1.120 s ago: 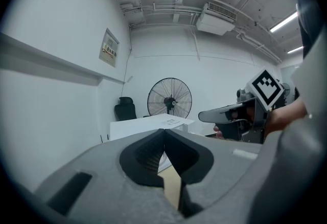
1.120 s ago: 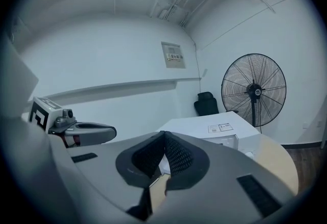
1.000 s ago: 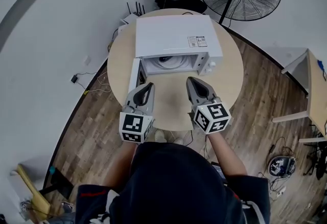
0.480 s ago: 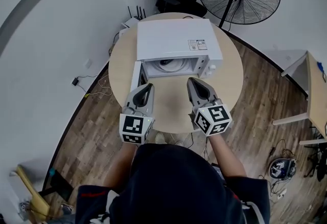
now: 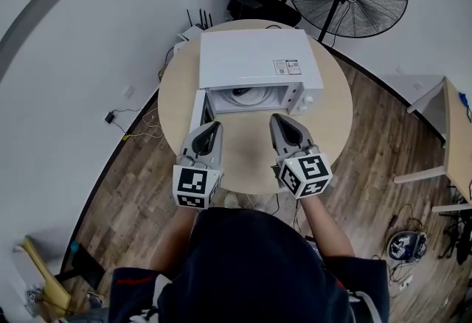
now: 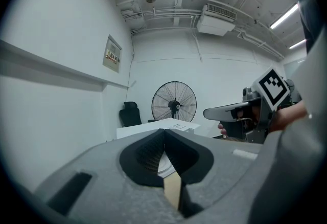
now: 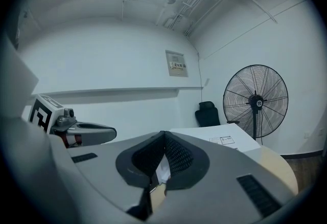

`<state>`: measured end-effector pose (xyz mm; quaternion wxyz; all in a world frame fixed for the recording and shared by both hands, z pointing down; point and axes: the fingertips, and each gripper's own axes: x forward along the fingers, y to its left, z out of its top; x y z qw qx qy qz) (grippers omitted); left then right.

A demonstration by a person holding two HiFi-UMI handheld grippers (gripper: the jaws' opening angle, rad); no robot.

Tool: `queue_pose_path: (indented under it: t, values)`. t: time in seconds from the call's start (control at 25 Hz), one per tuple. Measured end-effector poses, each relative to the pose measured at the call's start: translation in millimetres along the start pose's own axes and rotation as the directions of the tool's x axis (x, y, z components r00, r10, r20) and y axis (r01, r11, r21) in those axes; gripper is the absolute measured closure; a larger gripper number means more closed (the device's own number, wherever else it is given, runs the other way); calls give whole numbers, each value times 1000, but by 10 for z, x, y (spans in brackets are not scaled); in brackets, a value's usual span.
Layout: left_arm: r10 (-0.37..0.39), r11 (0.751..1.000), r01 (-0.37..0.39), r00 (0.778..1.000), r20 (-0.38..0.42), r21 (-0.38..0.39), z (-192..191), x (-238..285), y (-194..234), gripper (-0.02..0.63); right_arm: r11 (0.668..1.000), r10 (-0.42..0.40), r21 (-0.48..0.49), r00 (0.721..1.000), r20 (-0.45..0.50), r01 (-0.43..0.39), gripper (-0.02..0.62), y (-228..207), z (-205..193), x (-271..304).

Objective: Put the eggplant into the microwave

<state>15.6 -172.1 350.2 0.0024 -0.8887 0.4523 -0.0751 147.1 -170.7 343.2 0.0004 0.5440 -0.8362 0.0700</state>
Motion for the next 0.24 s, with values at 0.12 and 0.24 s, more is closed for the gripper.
queue_pose_path:
  t: [0.12, 0.24]
  values:
    - [1, 1000, -1, 1000, 0, 1, -1, 18, -2, 589, 1000, 2, 3, 1000, -4, -2, 584, -13, -17, 9]
    - [4, 1000, -4, 1000, 1, 5, 2, 32, 5, 589, 1000, 3, 6, 1000, -7, -3, 584, -32, -18, 24]
